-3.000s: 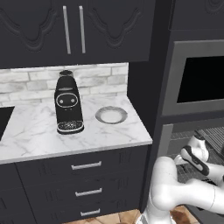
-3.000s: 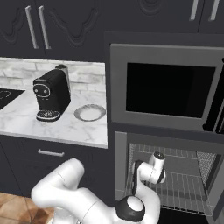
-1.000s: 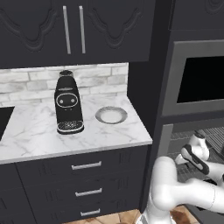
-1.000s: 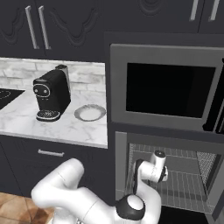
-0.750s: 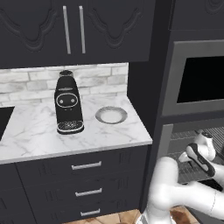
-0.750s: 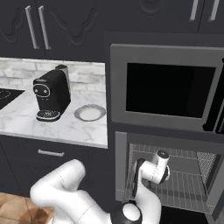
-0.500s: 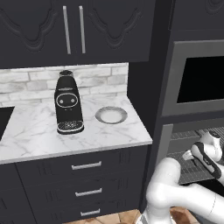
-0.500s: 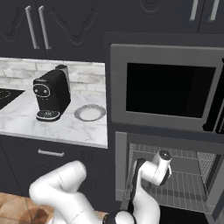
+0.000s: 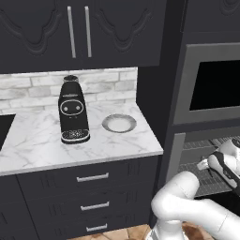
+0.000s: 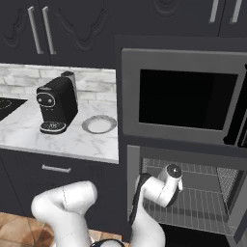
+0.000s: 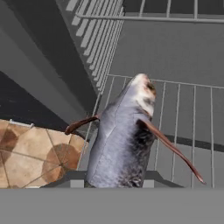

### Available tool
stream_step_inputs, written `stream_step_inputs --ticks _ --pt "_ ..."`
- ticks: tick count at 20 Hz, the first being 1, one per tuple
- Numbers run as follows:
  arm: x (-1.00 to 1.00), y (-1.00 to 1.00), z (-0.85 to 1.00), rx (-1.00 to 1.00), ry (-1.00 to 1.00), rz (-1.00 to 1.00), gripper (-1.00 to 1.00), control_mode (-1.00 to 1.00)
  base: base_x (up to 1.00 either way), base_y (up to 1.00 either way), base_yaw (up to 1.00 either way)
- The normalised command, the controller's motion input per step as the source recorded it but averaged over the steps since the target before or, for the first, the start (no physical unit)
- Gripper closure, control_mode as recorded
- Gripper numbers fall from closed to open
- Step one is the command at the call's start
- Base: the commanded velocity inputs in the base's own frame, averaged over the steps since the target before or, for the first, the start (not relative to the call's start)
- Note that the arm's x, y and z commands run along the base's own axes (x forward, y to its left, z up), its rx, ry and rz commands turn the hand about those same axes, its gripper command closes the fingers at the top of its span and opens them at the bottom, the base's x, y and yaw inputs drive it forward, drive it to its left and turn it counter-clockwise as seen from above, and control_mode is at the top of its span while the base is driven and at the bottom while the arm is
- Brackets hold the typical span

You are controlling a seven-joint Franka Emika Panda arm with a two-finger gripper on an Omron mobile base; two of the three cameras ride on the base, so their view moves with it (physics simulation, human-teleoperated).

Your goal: Take the fish from the oven and place it on the plate on the counter.

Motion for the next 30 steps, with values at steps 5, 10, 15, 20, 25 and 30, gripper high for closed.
stream_step_inputs --ticks 5,10,15,20,25,30 --pt "-0.36 0.4 0.59 0.0 -0.05 0.0 1.0 -1.0 0.0 0.0 0.0" --pt "-0.43 0.37 0.56 0.0 -0.05 0.0 1.0 -1.0 0.0 0.0 0.0" --pt "-0.41 0.57 0.5 0.0 -0.02 0.0 1.0 -1.0 0.0 0.0 0.0" --pt "-0.17 0.78 0.54 -0.01 -0.02 0.0 1.0 -1.0 0.0 0.0 0.0" --pt "0.01 0.97 0.58 -0.06 -0.02 0.0 1.0 -1.0 0.0 0.0 0.0" --pt "0.35 1.0 0.37 -0.08 0.0 0.0 1.0 -1.0 0.0 0.0 0.0"
